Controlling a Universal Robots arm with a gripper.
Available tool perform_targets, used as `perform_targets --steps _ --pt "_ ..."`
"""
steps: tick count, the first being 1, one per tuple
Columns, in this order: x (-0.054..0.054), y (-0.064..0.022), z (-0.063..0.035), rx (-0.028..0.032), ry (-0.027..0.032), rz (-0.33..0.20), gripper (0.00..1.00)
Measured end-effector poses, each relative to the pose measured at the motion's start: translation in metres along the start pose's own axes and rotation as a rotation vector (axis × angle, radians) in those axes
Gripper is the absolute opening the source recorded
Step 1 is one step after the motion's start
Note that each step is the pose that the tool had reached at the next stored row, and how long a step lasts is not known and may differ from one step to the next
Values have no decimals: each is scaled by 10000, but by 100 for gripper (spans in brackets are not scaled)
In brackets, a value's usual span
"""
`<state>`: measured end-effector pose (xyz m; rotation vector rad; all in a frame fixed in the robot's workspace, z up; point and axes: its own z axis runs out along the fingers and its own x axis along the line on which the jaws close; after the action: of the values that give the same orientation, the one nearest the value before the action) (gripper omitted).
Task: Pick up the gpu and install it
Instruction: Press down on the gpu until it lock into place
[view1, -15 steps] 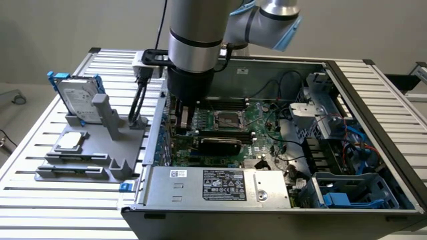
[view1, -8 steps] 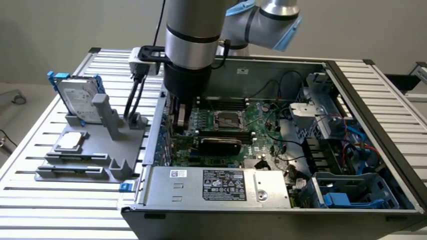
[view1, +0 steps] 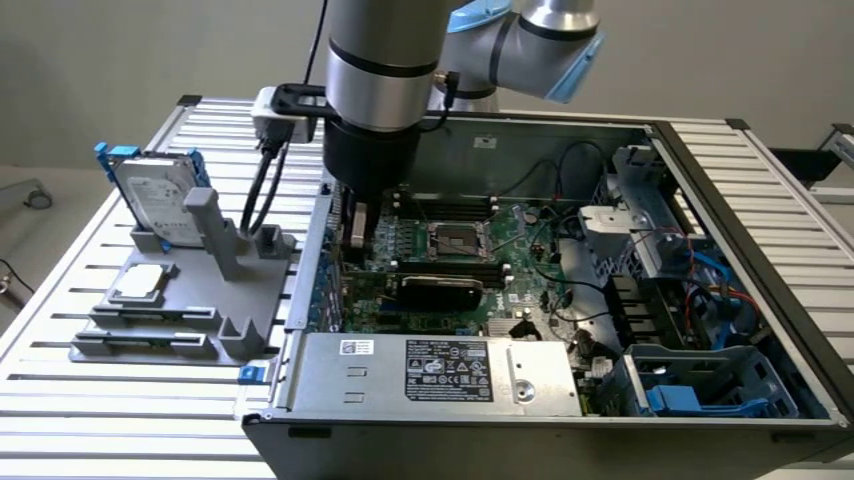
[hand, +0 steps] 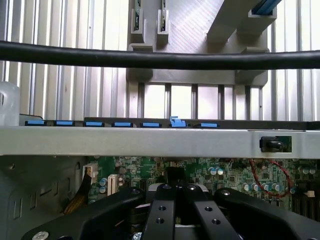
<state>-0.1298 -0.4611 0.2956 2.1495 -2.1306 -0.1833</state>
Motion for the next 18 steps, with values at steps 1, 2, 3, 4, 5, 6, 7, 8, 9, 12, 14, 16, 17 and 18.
perform_targets --steps 1,2,3,4,5,6,7,8,9,12,14,16,17,18 --pt "0 5 -2 -10 5 2 11" --pt "0 8 -3 -19 9 4 11" --pt "1 11 -5 -28 12 5 11" --pt "2 14 -8 -36 14 7 11" --pt "3 16 -11 -44 20 10 11" --pt "4 17 -16 -50 29 13 11" --pt "5 18 -19 -53 40 17 11" --pt "9 19 -21 -55 56 20 11" --pt "15 19 -23 -57 72 23 11" --pt "32 22 -23 -58 100 32 11" --pt "36 25 -22 -58 98 52 11" --pt "37 31 -22 -63 91 95 11" --pt "38 34 -21 -64 86 125 11" --pt "38 36 -21 -67 82 150 11"
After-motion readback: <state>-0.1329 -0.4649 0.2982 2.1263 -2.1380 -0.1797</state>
